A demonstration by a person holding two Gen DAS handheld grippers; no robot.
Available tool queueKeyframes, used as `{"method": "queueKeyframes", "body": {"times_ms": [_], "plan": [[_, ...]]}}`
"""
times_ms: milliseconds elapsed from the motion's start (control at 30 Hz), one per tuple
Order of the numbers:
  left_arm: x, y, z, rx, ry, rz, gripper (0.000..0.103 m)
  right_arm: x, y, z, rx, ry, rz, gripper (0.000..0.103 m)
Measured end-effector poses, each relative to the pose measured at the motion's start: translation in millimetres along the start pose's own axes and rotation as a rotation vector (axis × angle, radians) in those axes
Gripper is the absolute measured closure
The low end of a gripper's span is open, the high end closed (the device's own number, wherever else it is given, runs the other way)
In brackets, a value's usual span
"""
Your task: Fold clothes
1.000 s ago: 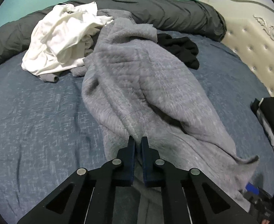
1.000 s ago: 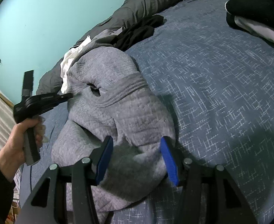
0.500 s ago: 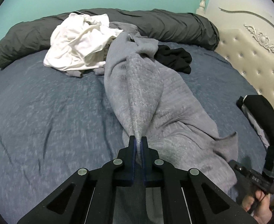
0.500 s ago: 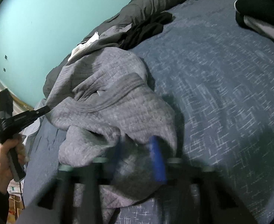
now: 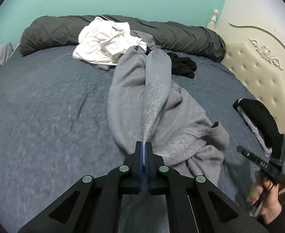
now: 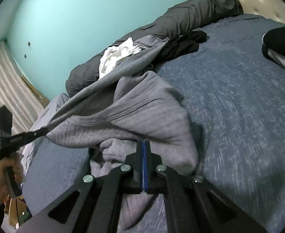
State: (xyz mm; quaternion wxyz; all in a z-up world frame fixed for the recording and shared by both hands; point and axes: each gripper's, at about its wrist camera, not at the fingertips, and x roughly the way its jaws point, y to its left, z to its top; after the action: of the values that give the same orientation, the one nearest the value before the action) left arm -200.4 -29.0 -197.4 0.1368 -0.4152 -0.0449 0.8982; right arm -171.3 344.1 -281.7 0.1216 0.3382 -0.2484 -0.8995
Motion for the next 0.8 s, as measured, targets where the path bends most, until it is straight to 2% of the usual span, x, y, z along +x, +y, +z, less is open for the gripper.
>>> {"method": "queueKeyframes", "body": {"times_ms": [133, 367, 433, 500, 533, 667, 800], "plan": [[-27, 8, -24, -0.02, -0.004, -0.006, 0.101, -20, 11, -6, -0.036, 0.016, -0.008, 0.103], [-70, 9, -64, -0.022, -0.02, -0.027, 0.101, -21, 33, -15, -0.07, 0.175, 0.009, 0.101], [-79, 13, -76, -0.029, -0.022, -0.03, 0.101, -21, 42, -19, -0.108, 0.208, -0.007, 0.095], [-82, 20, -90, -0.047, -0.018, -0.026, 0.103, -24, 48, -21, -0.124, 0.216, -0.008, 0.07], [-82, 25, -96, -0.059, -0.016, -0.023, 0.103, -26, 50, -21, -0.126, 0.215, -0.008, 0.065], [-69, 46, -114, -0.125, 0.019, -0.01, 0.103, -26, 58, -15, -0.154, 0.214, -0.024, 0.064], [-54, 42, -112, -0.116, 0.025, -0.017, 0.103, -19, 61, -7, -0.186, 0.231, -0.054, 0.063]]}}
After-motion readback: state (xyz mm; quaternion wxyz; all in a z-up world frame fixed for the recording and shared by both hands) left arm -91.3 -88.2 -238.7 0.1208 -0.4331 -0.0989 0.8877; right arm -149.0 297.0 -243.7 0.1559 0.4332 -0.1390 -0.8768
